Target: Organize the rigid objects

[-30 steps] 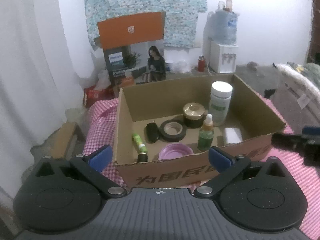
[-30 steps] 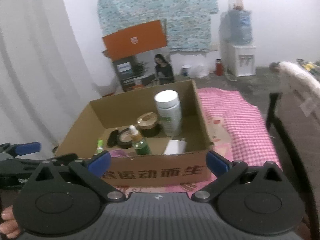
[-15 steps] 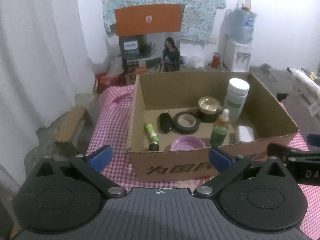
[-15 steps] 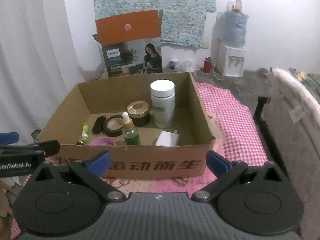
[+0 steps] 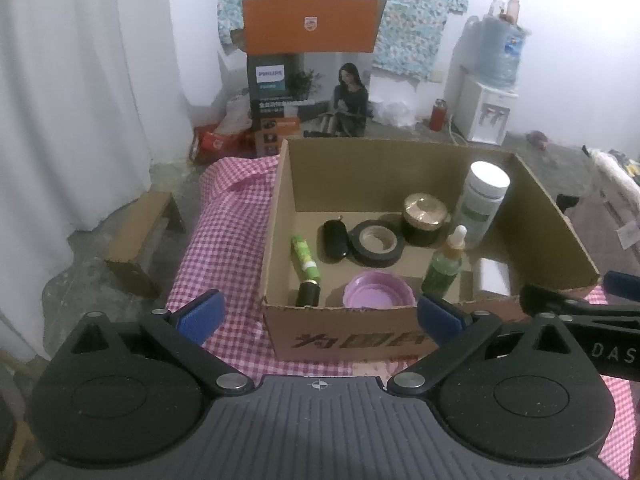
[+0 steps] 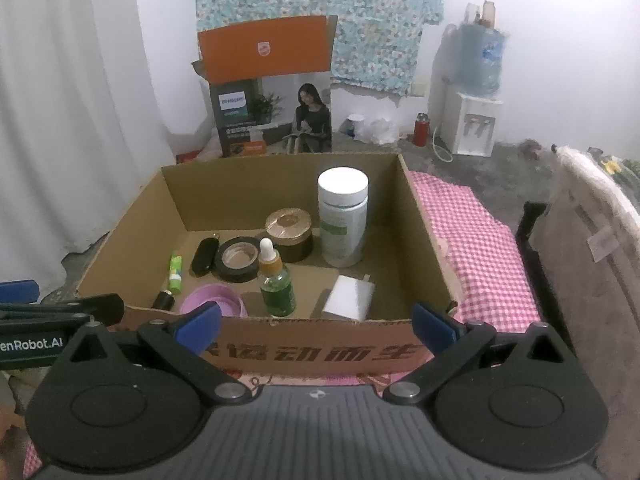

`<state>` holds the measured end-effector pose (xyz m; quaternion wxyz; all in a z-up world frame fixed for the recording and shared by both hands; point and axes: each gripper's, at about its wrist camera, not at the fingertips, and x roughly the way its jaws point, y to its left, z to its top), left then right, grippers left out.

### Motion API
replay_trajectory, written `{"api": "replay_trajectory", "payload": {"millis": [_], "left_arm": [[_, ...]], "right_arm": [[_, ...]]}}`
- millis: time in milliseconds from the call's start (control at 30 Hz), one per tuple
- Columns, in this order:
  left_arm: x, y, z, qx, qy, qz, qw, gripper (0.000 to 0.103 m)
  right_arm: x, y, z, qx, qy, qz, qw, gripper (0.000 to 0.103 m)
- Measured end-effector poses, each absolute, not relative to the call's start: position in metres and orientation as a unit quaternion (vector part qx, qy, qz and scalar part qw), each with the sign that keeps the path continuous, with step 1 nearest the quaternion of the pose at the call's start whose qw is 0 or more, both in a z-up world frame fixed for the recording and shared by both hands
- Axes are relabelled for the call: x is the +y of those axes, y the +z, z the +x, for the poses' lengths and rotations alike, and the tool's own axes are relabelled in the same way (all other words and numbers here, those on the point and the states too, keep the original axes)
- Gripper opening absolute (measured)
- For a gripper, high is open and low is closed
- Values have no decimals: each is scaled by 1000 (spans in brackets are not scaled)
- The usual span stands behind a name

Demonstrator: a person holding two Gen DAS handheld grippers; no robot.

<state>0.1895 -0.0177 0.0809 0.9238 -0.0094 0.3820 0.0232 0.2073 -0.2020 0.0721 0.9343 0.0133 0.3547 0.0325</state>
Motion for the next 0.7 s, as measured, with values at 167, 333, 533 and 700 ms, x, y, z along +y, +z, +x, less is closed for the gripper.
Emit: {"api": "replay_trajectory", "payload": {"millis": [167,333,533,700], "left_arm": [[-20,83,190,378,25,-3,925,103],[-20,83,191,380,25,3,924,103],[-24,82,191,381,26,10,924,103],[-25,82,192,383,27,14,923,103]], "right_arm": [[-203,75,206,352,32,13,935,103],[-204,75,206,356,33,12,934,103],[-206,77,204,353,32,9,935,103],[-209,75,205,358,35,17,933,103]]}}
